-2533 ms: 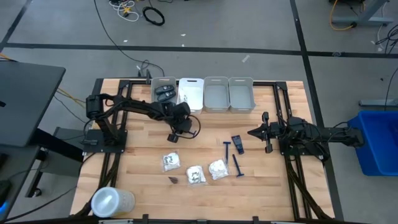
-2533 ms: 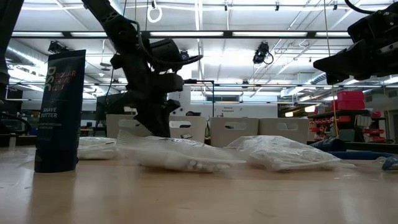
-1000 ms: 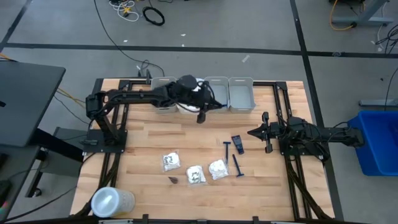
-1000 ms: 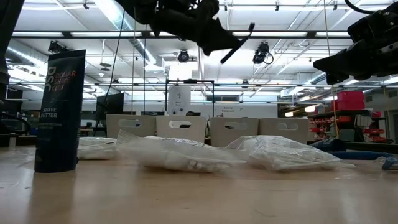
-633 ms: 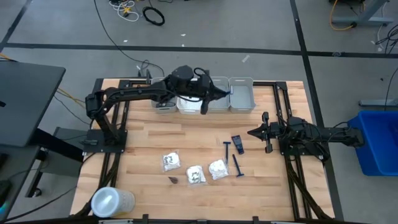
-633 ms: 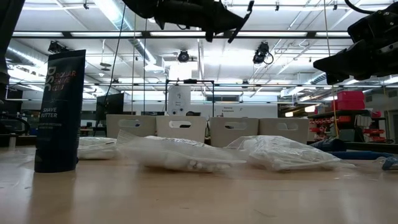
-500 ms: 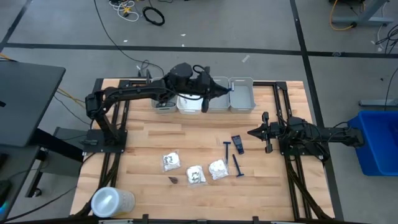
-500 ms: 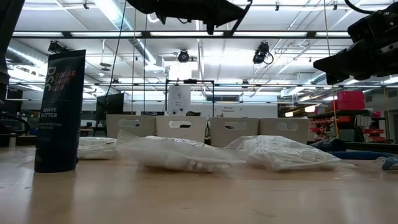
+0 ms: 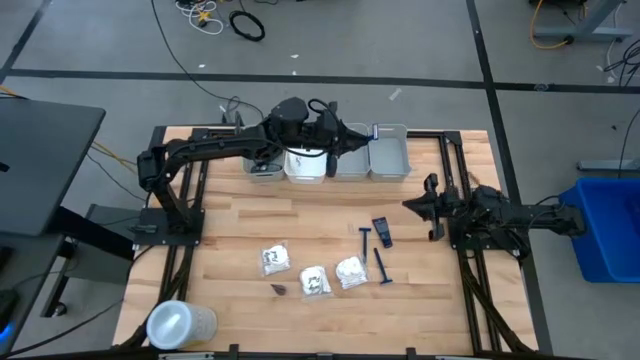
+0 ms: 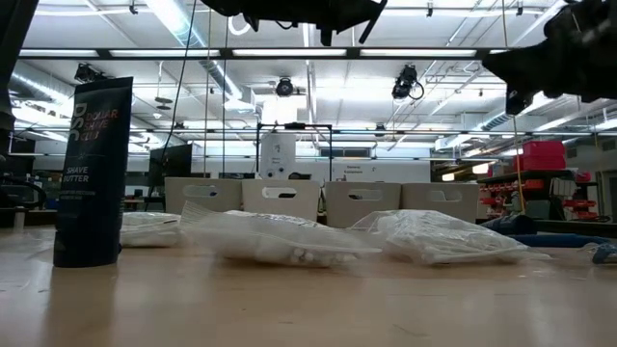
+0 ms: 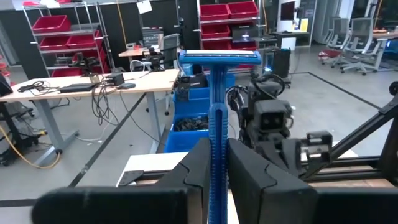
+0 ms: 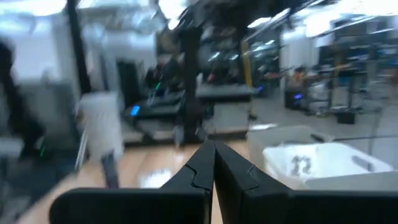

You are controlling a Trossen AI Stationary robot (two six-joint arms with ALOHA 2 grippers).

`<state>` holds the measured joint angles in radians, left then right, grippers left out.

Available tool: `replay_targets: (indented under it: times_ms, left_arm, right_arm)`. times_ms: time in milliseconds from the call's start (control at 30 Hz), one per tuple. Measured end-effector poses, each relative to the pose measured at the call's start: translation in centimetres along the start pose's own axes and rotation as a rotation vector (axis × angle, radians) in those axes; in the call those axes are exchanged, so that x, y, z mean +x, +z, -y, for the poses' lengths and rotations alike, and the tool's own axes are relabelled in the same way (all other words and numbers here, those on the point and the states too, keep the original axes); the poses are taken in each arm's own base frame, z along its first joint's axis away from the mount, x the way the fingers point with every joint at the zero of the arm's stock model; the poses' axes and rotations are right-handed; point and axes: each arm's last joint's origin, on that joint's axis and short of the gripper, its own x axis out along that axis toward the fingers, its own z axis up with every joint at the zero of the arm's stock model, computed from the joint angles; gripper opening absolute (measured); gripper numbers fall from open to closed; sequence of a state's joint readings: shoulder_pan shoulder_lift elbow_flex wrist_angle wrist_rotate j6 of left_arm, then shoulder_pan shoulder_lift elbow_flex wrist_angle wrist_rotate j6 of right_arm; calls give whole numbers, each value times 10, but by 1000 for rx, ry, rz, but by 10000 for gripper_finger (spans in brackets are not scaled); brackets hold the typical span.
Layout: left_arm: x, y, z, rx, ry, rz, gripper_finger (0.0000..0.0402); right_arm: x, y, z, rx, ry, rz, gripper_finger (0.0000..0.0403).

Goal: Pick & Place Travel size toiletries
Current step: Put the blue razor into the right gray bin

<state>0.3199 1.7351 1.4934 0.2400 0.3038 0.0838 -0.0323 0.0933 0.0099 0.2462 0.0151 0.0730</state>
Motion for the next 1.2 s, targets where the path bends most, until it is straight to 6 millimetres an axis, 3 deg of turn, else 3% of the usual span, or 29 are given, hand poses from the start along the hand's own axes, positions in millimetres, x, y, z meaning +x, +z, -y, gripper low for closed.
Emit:
replay_targets:
  times_ms: [400,733,1200]
  left_arm:
    - [0,0,0,-24,0,2,48]
    - [0,1,0,-31,0,7,48]
    - [0,2,0,-63,-8,22,48]
  right_arm:
    - [-1,10,7,67,-251,121,13]
    - [4,19,7,47,-265,213,12]
    - [47,56,3,-106,-281,78,13]
